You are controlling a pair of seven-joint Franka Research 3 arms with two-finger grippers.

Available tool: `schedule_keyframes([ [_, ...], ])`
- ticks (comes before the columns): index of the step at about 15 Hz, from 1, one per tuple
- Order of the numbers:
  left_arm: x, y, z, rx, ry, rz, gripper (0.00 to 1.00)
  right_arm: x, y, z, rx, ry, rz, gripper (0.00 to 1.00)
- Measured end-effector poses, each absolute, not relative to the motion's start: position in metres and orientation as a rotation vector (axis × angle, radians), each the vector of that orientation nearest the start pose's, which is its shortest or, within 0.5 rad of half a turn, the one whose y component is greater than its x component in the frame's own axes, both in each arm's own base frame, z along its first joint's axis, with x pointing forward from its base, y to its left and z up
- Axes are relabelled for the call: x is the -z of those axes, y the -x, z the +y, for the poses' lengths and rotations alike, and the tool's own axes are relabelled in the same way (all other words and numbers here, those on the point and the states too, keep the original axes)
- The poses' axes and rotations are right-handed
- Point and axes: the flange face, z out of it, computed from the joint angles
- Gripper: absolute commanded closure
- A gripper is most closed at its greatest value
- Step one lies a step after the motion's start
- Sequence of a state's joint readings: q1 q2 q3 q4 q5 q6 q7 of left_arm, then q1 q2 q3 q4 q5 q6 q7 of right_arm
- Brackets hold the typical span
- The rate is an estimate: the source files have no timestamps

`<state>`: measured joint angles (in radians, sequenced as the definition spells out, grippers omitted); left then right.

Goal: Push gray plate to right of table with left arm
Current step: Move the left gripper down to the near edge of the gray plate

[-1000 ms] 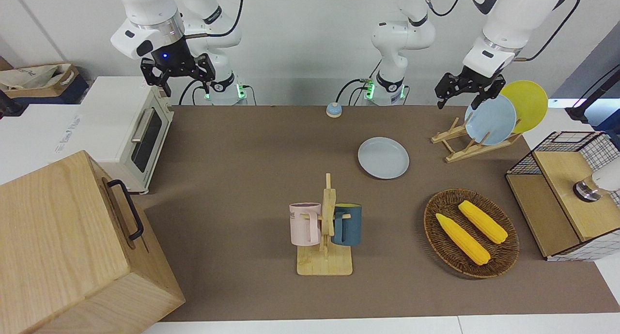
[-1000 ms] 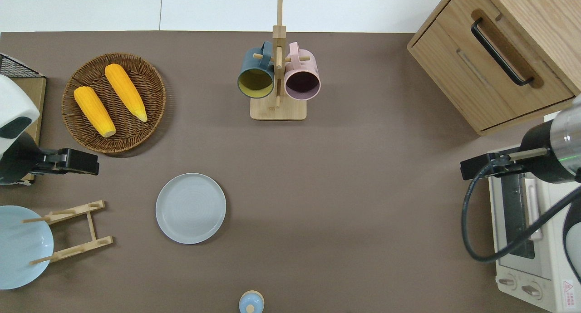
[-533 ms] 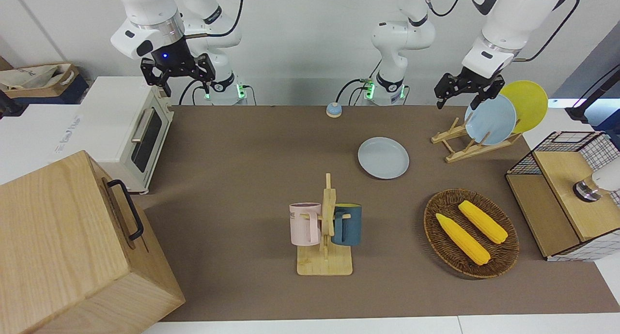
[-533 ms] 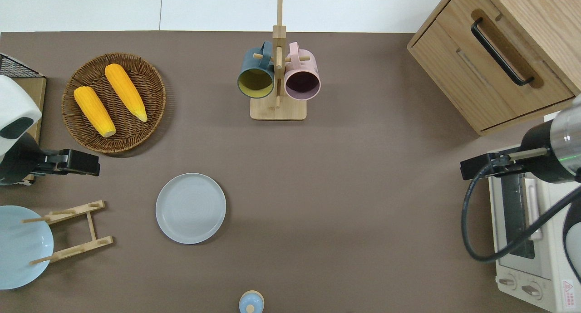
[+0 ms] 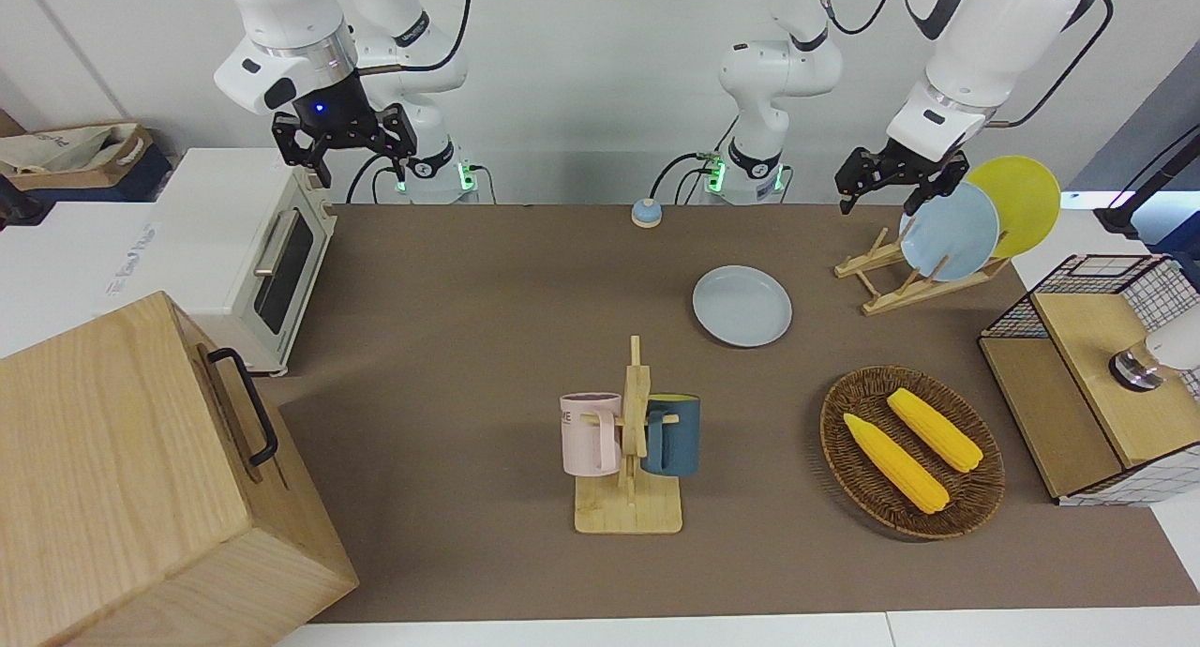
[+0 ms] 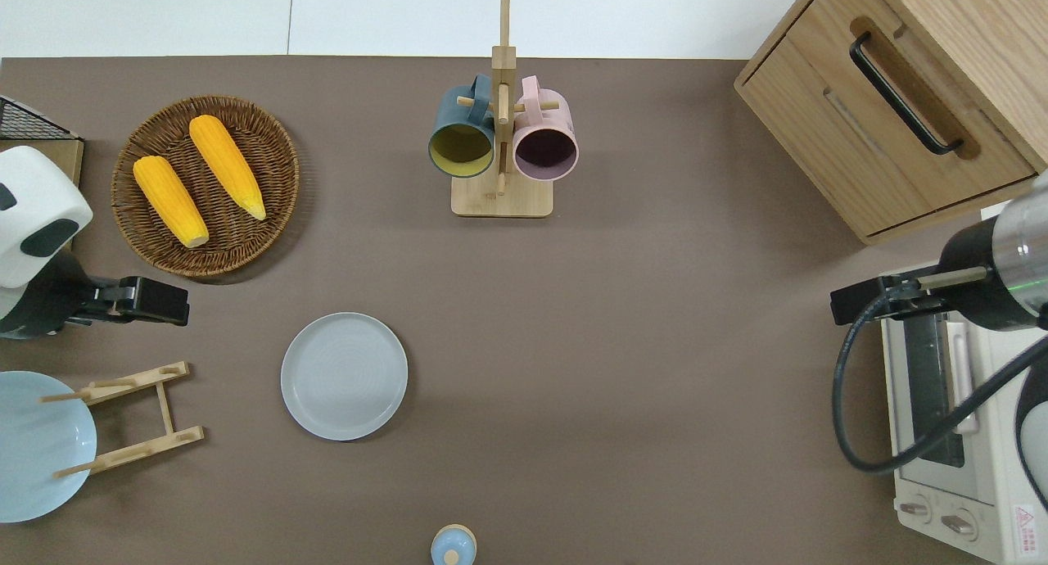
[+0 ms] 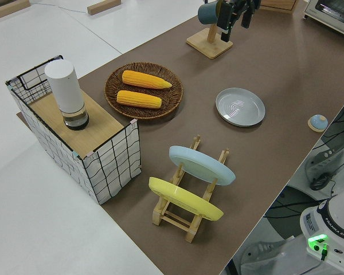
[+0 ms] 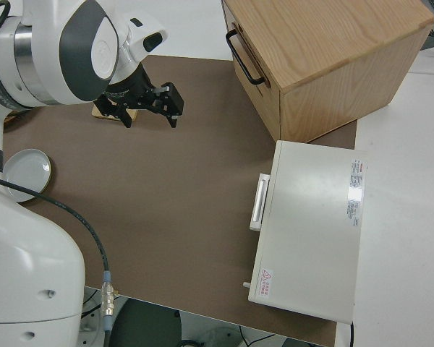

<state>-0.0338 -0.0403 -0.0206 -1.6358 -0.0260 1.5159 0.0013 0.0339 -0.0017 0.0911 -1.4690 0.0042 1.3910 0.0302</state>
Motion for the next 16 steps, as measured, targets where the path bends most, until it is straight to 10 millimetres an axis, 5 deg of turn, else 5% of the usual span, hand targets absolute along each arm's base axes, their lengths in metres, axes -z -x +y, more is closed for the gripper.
schedule_keyframes([
  [6,-0.592,-0.525,-0.033,-0.129,3.162,0.09,0.01,-0.657,-0.531,0.067,-0.12,3.138,-0.15,0.017],
  [16,-0.5,-0.467,-0.035,-0.007,3.164,0.089,0.01,-0.657,-0.531,0.067,-0.12,3.138,-0.15,0.017],
])
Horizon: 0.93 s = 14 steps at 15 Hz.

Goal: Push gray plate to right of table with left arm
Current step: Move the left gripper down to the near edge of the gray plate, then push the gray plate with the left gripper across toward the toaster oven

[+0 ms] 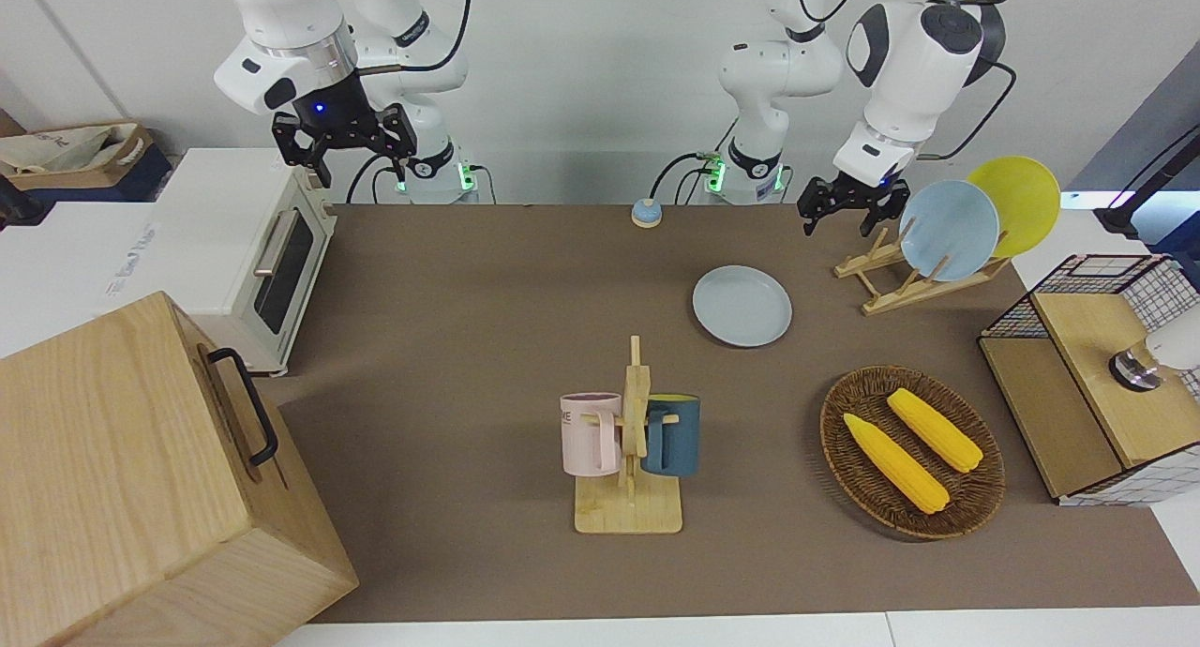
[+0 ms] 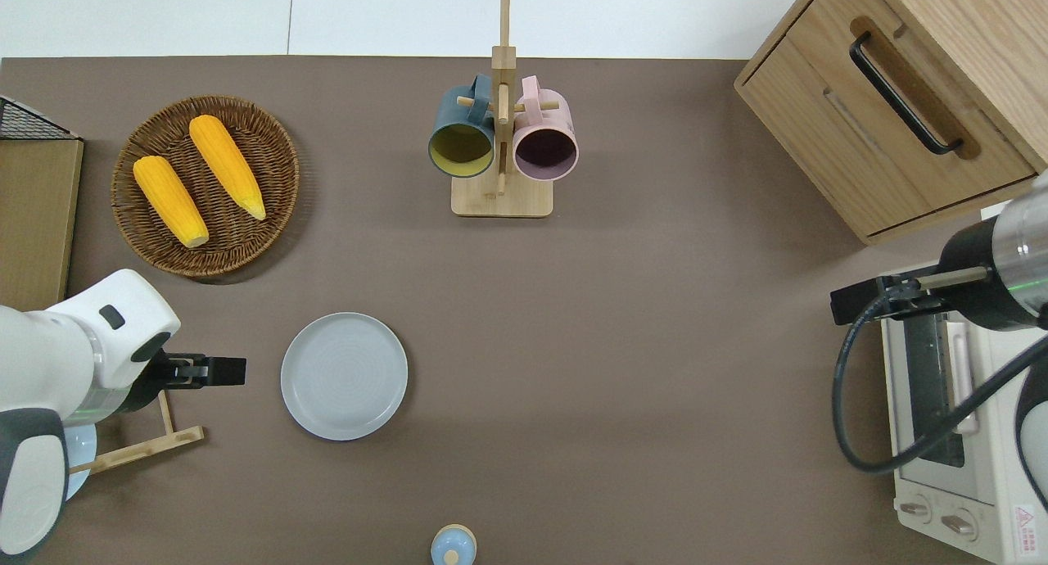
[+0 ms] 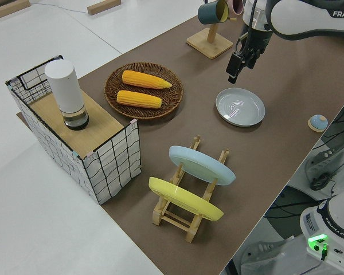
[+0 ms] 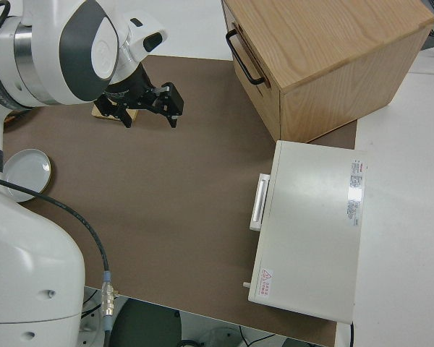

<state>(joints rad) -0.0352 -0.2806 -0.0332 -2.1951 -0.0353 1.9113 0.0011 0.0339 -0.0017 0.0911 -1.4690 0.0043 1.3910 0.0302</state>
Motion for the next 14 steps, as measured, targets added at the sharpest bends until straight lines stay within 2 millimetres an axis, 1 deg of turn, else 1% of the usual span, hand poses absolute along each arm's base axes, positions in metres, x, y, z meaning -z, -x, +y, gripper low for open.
schedule_keyframes([
  [3,-0.468,-0.458,-0.038,0.021,3.161,0.095,0.01,-0.657,-0.531,0.067,-0.12,3.138,-0.15,0.017],
  [9,-0.389,-0.432,-0.047,0.111,3.155,0.066,0.01,-0.657,-0.531,0.067,-0.12,3.138,-0.15,0.017],
  [10,-0.38,-0.428,-0.046,0.118,3.154,0.064,0.01,-0.657,-0.531,0.067,-0.12,3.138,-0.15,0.017],
  [12,-0.37,-0.424,-0.046,0.117,3.154,0.063,0.01,-0.657,-0.531,0.067,-0.12,3.138,-0.15,0.017],
  [14,-0.352,-0.424,-0.046,0.106,3.155,0.06,0.01,-0.657,-0.531,0.067,-0.12,3.138,-0.15,0.017],
])
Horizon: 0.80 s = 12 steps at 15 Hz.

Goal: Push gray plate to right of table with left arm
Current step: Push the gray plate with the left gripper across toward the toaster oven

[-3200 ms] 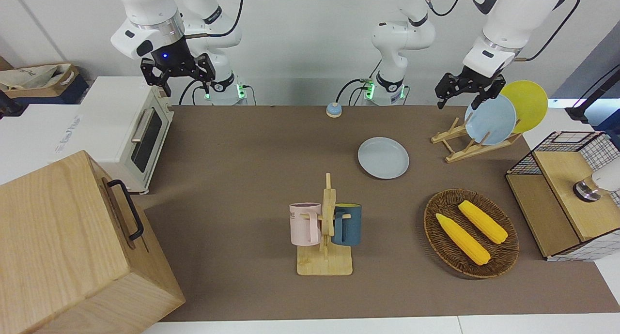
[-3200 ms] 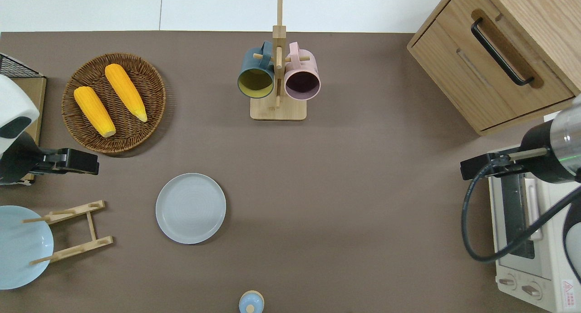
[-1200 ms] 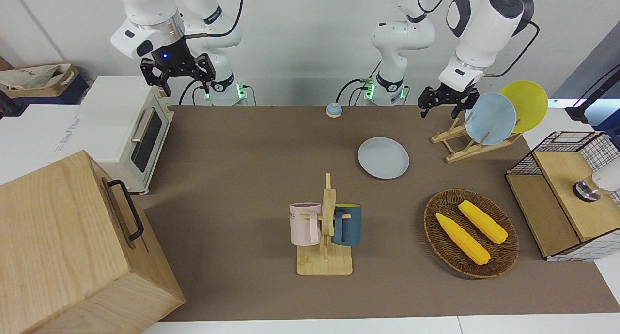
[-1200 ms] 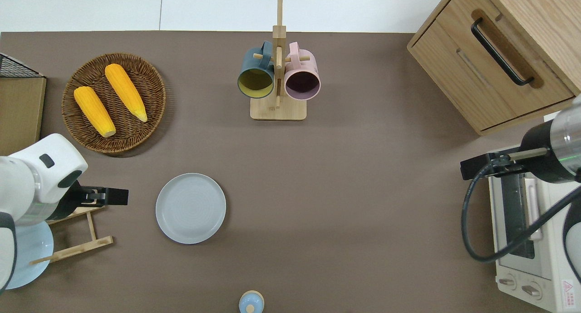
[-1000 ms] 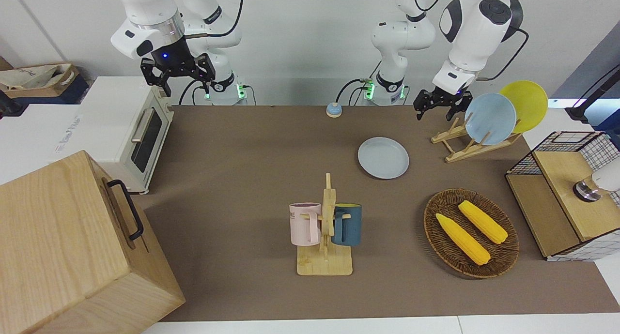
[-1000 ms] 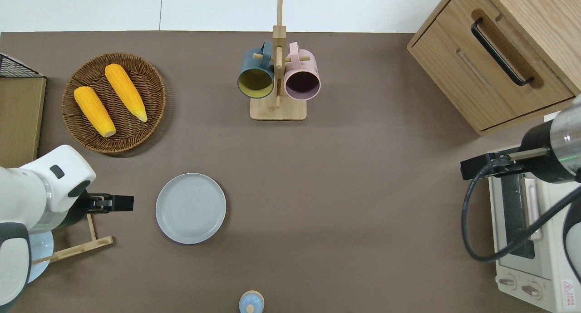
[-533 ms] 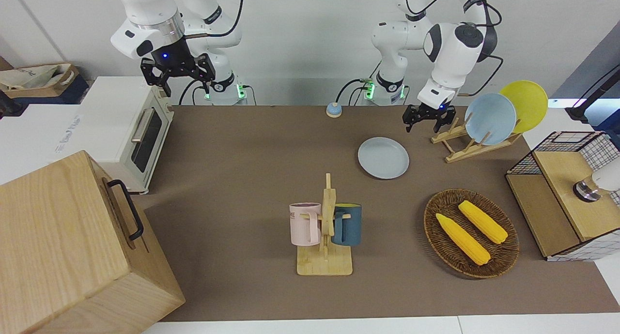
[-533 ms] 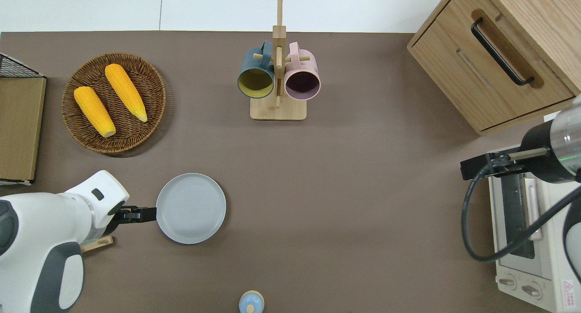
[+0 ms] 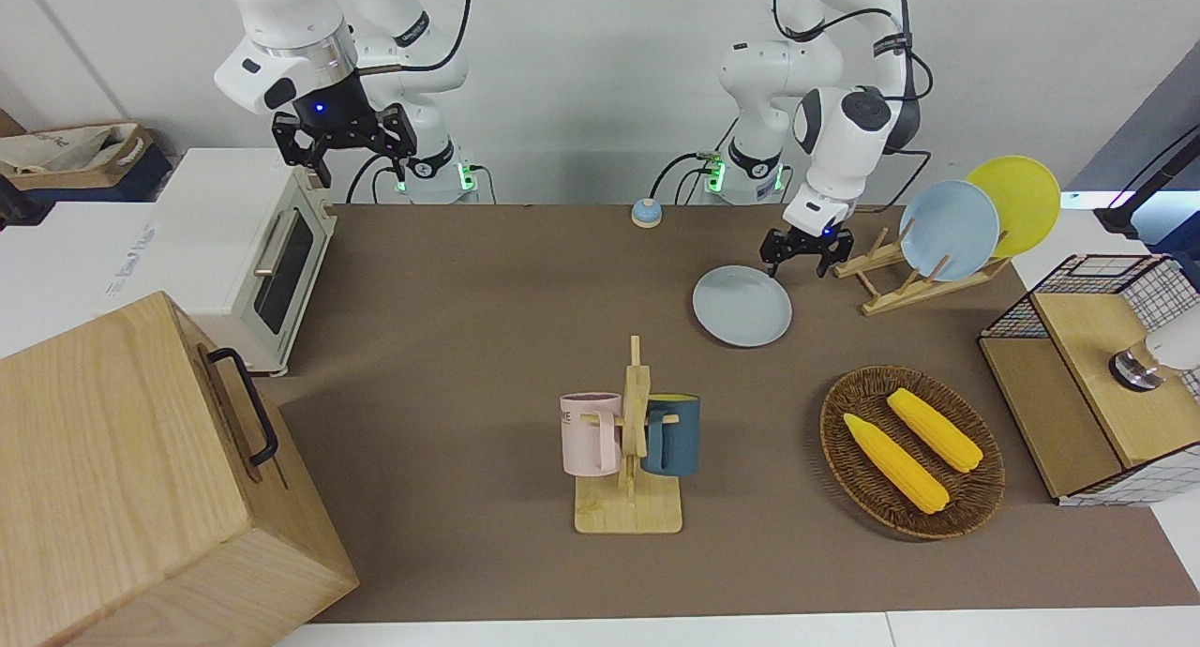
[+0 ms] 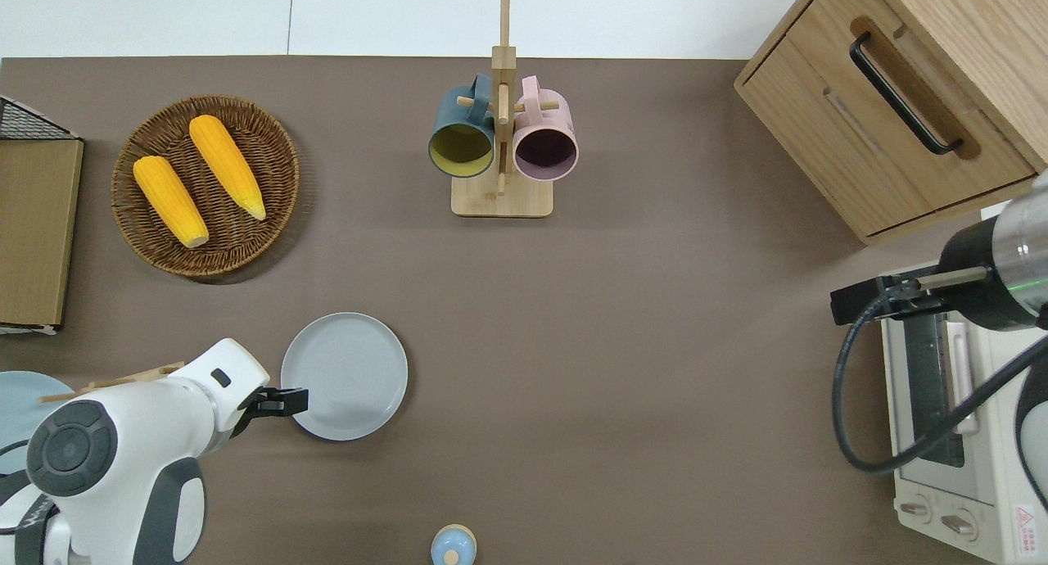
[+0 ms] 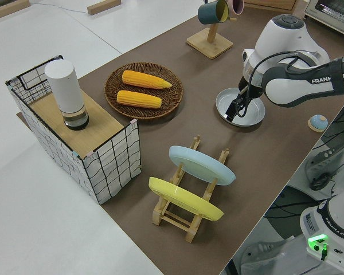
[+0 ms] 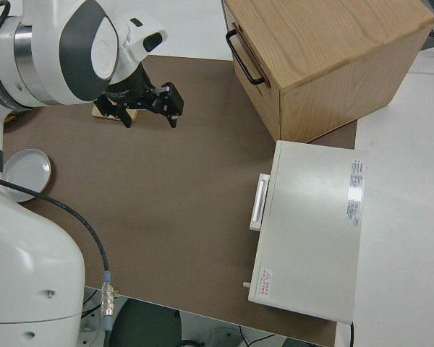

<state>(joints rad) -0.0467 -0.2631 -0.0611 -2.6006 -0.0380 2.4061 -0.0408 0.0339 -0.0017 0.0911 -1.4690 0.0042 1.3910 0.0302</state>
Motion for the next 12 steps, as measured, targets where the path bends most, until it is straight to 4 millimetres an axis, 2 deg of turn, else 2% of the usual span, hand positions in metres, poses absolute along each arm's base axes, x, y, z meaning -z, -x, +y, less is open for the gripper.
schedule_keyframes([
  [4,-0.309,-0.43,-0.046,0.087,3.163,0.044,0.02,-0.657,-0.531,0.067,-0.12,3.138,-0.15,0.017],
  [6,-0.299,-0.431,-0.046,0.077,3.164,0.042,0.1,-0.657,-0.531,0.067,-0.12,3.138,-0.15,0.017],
  [7,-0.297,-0.431,-0.046,0.072,3.164,0.041,0.25,-0.657,-0.531,0.067,-0.12,3.138,-0.15,0.017],
  [10,-0.295,-0.431,-0.046,0.07,3.167,0.035,0.78,-0.657,-0.531,0.067,-0.12,3.138,-0.15,0.017],
  [11,-0.295,-0.431,-0.046,0.072,3.175,0.017,0.91,-0.657,-0.531,0.067,-0.12,3.138,-0.15,0.017],
  [12,-0.296,-0.431,-0.046,0.075,3.18,0.005,1.0,-0.657,-0.531,0.067,-0.12,3.138,-0.15,0.017],
])
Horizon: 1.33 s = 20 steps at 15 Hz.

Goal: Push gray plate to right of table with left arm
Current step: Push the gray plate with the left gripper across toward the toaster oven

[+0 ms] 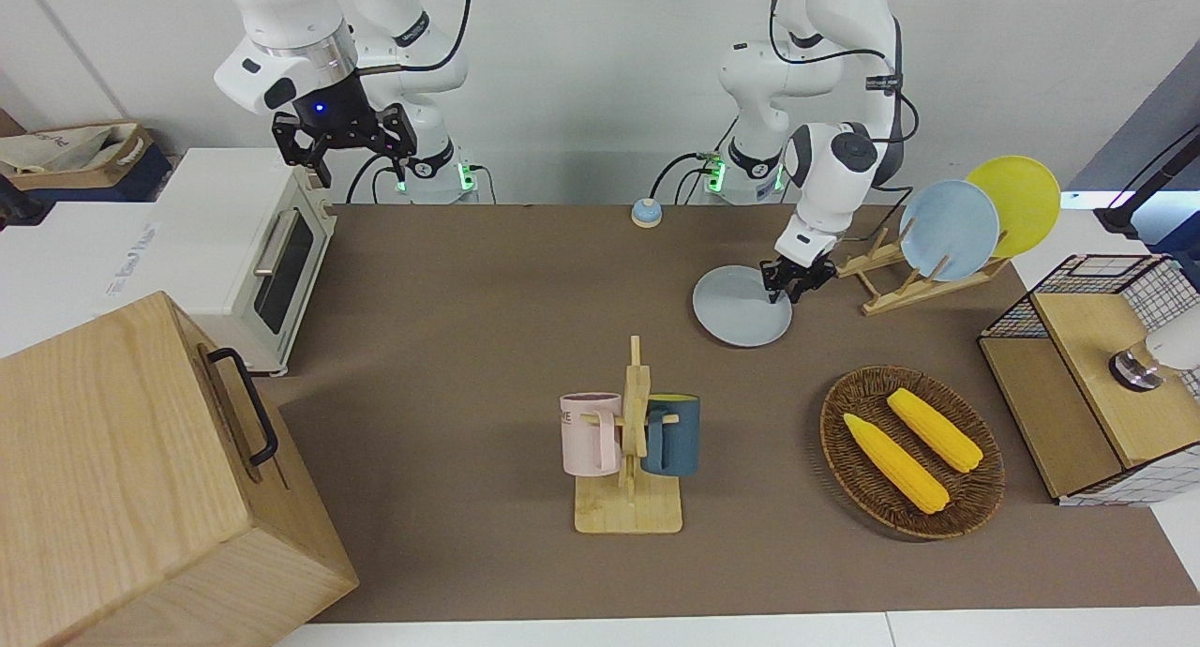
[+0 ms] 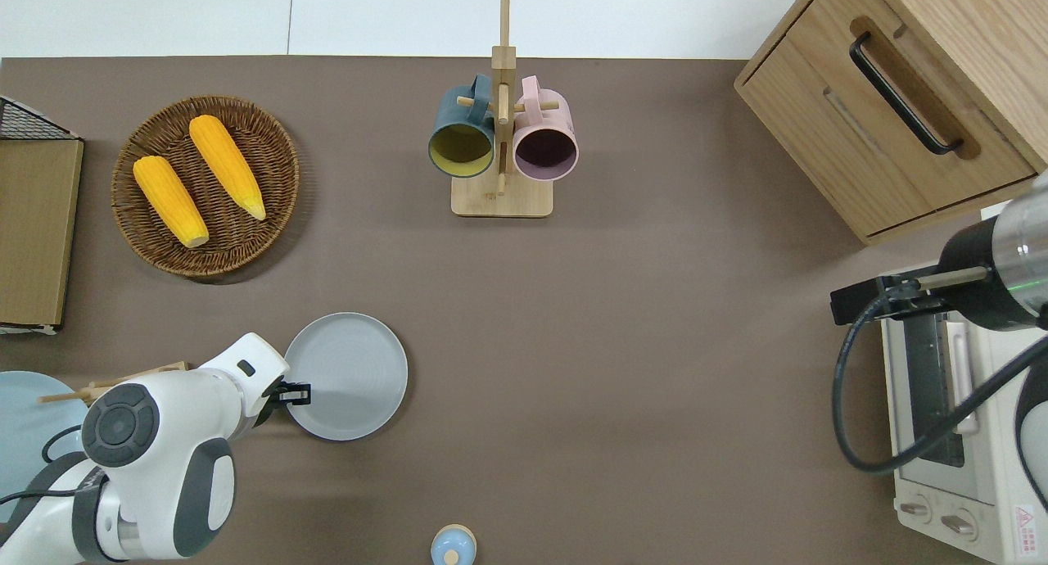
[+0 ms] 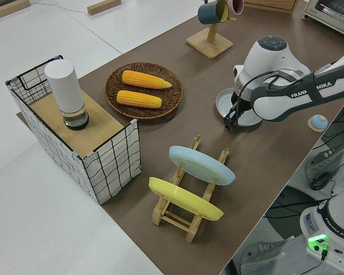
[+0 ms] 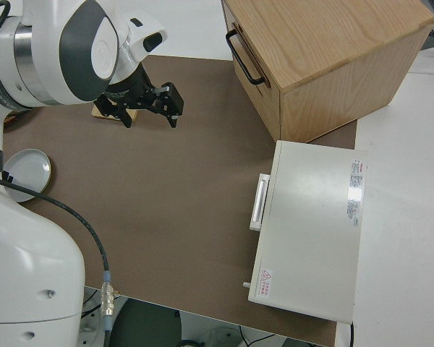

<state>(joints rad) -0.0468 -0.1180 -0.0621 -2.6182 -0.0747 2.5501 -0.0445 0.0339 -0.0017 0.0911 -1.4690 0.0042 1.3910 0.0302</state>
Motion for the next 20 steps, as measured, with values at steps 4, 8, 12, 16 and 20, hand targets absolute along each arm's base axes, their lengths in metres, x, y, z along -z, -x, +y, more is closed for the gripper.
schedule_keyframes([
  [4,-0.301,-0.434,-0.047,0.098,3.191,-0.019,1.0,-0.657,-0.531,0.067,-0.12,3.138,-0.15,0.017],
  [8,-0.299,-0.432,-0.06,0.096,3.209,-0.04,1.0,-0.657,-0.531,0.067,-0.12,3.138,-0.15,0.017],
  [12,-0.302,-0.432,-0.098,0.099,3.217,-0.06,1.0,-0.657,-0.531,0.067,-0.12,3.138,-0.15,0.017],
  [16,-0.3,-0.438,-0.153,0.087,3.229,-0.103,1.0,-0.657,-0.531,0.067,-0.12,3.138,-0.15,0.017],
  [20,-0.299,-0.446,-0.208,0.084,3.244,-0.168,1.0,-0.657,-0.531,0.067,-0.12,3.138,-0.15,0.017],
])
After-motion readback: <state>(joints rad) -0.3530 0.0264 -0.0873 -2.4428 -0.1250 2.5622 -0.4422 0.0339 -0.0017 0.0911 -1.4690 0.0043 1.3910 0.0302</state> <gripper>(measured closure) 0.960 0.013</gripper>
